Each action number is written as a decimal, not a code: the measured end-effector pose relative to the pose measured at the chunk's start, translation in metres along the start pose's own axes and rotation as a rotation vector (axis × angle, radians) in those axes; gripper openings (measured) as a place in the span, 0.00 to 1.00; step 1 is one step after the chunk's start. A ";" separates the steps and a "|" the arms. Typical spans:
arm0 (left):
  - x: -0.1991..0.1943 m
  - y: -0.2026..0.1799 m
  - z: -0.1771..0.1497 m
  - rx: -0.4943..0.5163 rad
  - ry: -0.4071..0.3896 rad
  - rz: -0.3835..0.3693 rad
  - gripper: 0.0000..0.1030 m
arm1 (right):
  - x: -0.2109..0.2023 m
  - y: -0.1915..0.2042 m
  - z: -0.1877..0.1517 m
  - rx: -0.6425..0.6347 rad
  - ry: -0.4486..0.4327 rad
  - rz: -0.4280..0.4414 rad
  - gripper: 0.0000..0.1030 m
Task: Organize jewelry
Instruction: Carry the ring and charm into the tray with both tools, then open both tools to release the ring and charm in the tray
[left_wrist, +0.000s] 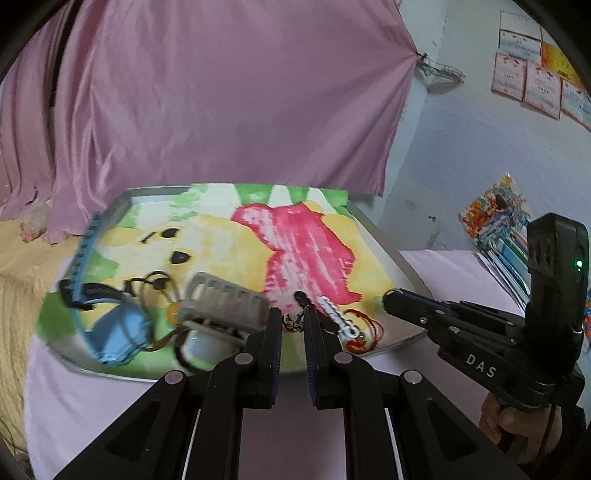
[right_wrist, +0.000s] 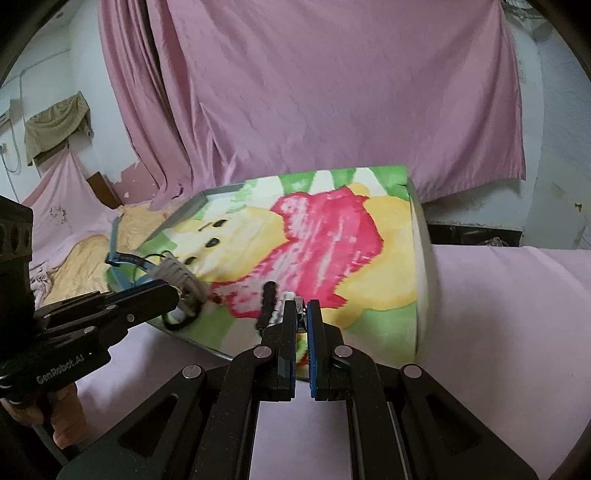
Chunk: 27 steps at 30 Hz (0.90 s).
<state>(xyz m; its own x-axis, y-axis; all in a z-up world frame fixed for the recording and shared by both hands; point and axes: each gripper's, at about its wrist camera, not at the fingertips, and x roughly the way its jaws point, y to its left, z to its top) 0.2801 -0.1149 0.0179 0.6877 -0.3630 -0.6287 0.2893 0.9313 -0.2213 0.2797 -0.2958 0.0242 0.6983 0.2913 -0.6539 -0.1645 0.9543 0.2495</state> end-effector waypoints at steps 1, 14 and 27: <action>0.005 -0.002 0.001 0.002 0.012 -0.003 0.11 | 0.001 -0.001 0.000 0.001 0.006 -0.001 0.05; 0.036 -0.005 -0.003 -0.008 0.146 0.042 0.11 | 0.022 0.000 -0.002 -0.029 0.088 -0.003 0.05; 0.038 -0.003 -0.002 -0.016 0.168 0.035 0.11 | 0.027 0.004 -0.002 -0.053 0.131 -0.017 0.05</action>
<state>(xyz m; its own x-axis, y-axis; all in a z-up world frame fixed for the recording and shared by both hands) 0.3036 -0.1319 -0.0071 0.5757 -0.3219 -0.7517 0.2561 0.9440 -0.2082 0.2967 -0.2844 0.0065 0.6048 0.2776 -0.7464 -0.1920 0.9604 0.2016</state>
